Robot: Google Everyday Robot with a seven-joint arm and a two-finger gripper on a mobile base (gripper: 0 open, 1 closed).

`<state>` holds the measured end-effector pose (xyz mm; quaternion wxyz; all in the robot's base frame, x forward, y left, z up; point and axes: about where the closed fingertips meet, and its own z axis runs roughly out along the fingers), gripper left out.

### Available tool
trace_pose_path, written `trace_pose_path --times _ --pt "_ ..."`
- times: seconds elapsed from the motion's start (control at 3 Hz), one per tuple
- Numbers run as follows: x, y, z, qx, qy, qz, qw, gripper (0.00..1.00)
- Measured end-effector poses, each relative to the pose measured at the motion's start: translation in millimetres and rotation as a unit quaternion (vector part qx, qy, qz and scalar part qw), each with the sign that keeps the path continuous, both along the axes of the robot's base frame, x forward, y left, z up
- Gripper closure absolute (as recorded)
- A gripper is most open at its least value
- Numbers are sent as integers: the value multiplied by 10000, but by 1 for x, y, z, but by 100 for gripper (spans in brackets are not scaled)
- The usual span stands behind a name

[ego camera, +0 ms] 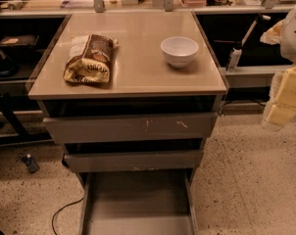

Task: Place brown chip bag into bottom drawer

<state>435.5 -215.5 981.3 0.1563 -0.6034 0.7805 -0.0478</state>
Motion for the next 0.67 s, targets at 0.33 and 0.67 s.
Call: trace_pose_path --times 0.33,0.67 --pt "2 3 2 2 -30 26 10000 0" --pt "26 33 2 -51 78 154 9998 0"
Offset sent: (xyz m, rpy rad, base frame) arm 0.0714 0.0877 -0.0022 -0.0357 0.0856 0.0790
